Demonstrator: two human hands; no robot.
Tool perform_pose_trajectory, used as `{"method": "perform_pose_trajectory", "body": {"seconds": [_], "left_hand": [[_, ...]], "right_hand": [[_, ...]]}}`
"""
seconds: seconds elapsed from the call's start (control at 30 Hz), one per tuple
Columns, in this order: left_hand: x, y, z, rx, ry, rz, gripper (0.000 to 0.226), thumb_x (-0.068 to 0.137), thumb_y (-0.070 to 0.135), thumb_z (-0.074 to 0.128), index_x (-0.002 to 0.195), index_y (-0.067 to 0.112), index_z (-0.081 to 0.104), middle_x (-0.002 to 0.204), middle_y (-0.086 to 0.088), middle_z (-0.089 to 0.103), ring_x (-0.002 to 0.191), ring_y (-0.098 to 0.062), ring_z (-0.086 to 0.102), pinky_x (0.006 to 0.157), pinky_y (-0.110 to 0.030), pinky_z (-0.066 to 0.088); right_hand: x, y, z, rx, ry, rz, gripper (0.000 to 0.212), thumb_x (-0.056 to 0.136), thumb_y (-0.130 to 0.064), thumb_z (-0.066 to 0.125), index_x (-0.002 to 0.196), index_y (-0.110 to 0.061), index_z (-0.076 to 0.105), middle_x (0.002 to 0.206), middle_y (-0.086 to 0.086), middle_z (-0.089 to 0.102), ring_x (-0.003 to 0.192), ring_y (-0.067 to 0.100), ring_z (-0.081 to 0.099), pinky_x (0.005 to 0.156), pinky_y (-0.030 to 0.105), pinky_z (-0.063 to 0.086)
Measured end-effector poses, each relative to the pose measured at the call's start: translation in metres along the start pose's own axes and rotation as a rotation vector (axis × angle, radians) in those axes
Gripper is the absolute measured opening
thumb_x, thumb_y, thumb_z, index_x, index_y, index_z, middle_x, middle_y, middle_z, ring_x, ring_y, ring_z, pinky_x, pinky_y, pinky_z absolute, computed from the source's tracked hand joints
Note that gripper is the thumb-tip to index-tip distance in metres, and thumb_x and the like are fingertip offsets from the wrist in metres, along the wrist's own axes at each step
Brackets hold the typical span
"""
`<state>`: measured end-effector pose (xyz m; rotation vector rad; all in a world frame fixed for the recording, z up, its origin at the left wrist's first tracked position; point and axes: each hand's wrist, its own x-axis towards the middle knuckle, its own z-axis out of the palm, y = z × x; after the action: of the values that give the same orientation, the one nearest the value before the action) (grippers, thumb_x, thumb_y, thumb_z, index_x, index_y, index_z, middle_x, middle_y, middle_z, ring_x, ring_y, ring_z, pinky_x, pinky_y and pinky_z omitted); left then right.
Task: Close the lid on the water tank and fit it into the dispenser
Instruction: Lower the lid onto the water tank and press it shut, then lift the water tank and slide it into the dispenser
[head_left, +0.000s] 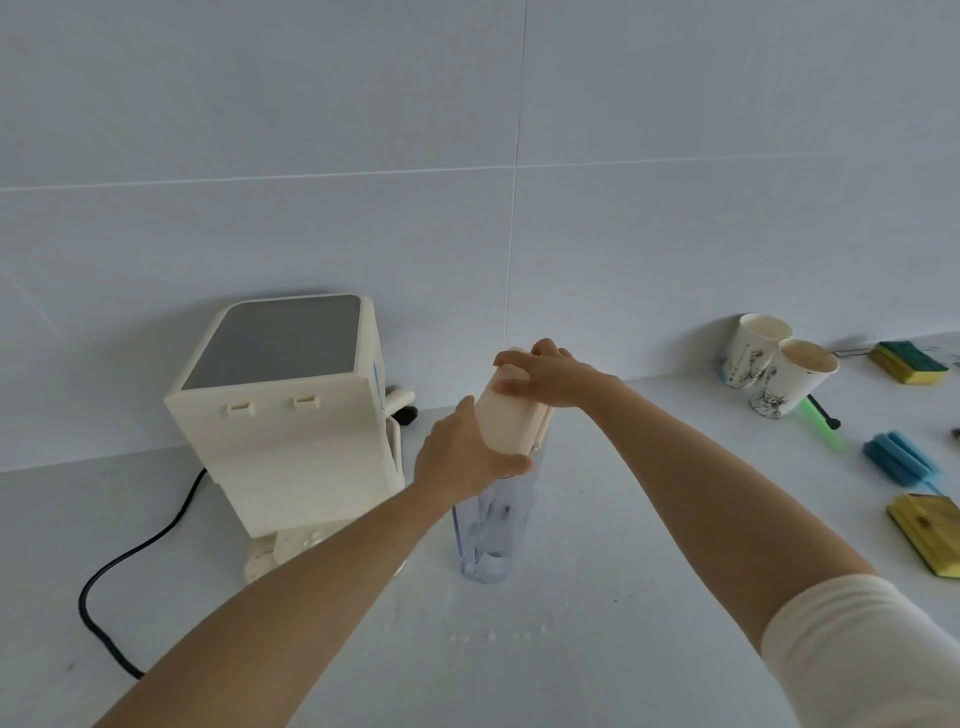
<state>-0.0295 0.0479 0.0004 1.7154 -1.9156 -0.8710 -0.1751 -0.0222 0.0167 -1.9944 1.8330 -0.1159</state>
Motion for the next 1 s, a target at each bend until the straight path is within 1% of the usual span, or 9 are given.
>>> {"method": "perform_pose_trajectory", "body": {"seconds": [0.07,0.1,0.23,0.33,0.43,0.57,0.8,0.93,1.0], "left_hand": [[0.004,-0.004,-0.009,0.055,-0.038,0.039,0.063,0.059,0.039,0.076,0.110,0.013,0.048,0.099,-0.003,0.059,0.085,-0.021,0.051,0.057,-0.027,0.038],[0.005,-0.005,-0.013,0.087,-0.054,0.063,0.063,0.059,0.041,0.076,0.109,0.014,0.050,0.095,-0.001,0.057,0.084,-0.021,0.051,0.058,-0.028,0.037],[0.013,-0.011,-0.030,0.171,-0.095,0.152,0.059,0.057,0.042,0.076,0.104,0.013,0.057,0.098,-0.005,0.064,0.088,-0.025,0.057,0.074,-0.041,0.048],[0.022,-0.016,-0.042,0.201,-0.126,0.182,0.065,0.057,0.039,0.078,0.110,0.008,0.058,0.099,-0.003,0.060,0.093,-0.024,0.056,0.081,-0.040,0.048],[0.031,-0.020,-0.052,0.229,-0.185,0.209,0.072,0.058,0.040,0.079,0.118,0.010,0.055,0.109,-0.003,0.057,0.100,-0.021,0.054,0.085,-0.034,0.044],[0.041,-0.026,-0.059,0.247,-0.242,0.249,0.078,0.061,0.039,0.078,0.128,0.015,0.048,0.126,-0.003,0.054,0.116,-0.019,0.048,0.087,-0.022,0.032],[0.051,-0.034,-0.060,0.199,-0.243,0.271,0.080,0.063,0.033,0.078,0.133,0.019,0.043,0.142,-0.001,0.044,0.130,-0.018,0.038,0.094,-0.020,0.025],[0.054,-0.040,-0.058,0.151,-0.241,0.275,0.082,0.063,0.034,0.078,0.135,0.021,0.040,0.145,0.001,0.041,0.133,-0.016,0.036,0.097,-0.020,0.024],[0.054,-0.048,-0.054,0.099,-0.280,0.255,0.094,0.060,0.032,0.080,0.139,0.024,0.030,0.148,0.003,0.035,0.134,-0.014,0.034,0.105,-0.024,0.026]], "right_hand": [[-0.002,0.005,0.000,0.010,0.014,0.030,0.048,0.083,-0.056,0.040,0.128,-0.040,0.035,0.137,0.009,0.031,0.127,0.029,0.030,0.100,0.043,0.031],[-0.003,0.008,0.000,0.010,0.018,0.041,0.049,0.083,-0.056,0.041,0.128,-0.039,0.035,0.138,0.009,0.030,0.127,0.030,0.030,0.101,0.044,0.030],[-0.010,0.023,-0.002,0.006,0.025,0.067,0.057,0.081,-0.057,0.045,0.132,-0.034,0.033,0.149,0.009,0.019,0.134,0.033,0.024,0.106,0.047,0.026],[-0.019,0.034,-0.002,0.079,0.006,0.067,0.060,0.080,-0.054,0.049,0.132,-0.029,0.033,0.145,0.009,0.025,0.130,0.033,0.029,0.107,0.046,0.028],[-0.030,0.042,-0.001,0.152,-0.002,0.084,0.064,0.079,-0.055,0.052,0.133,-0.027,0.032,0.143,0.009,0.026,0.124,0.032,0.038,0.105,0.042,0.033],[-0.046,0.049,0.006,0.227,0.004,0.097,0.070,0.076,-0.057,0.054,0.135,-0.027,0.028,0.139,0.007,0.024,0.111,0.026,0.041,0.094,0.033,0.033],[-0.062,0.054,0.021,0.260,0.061,0.095,0.073,0.074,-0.058,0.056,0.134,-0.029,0.027,0.133,0.006,0.026,0.105,0.021,0.038,0.099,0.039,0.036],[-0.064,0.054,0.026,0.321,0.084,0.099,0.073,0.076,-0.056,0.055,0.136,-0.030,0.024,0.139,0.005,0.020,0.115,0.025,0.038,0.103,0.039,0.035],[-0.068,0.055,0.029,0.387,0.085,0.093,0.077,0.076,-0.052,0.058,0.139,-0.030,0.020,0.145,0.005,0.012,0.122,0.027,0.035,0.105,0.038,0.032]]}}
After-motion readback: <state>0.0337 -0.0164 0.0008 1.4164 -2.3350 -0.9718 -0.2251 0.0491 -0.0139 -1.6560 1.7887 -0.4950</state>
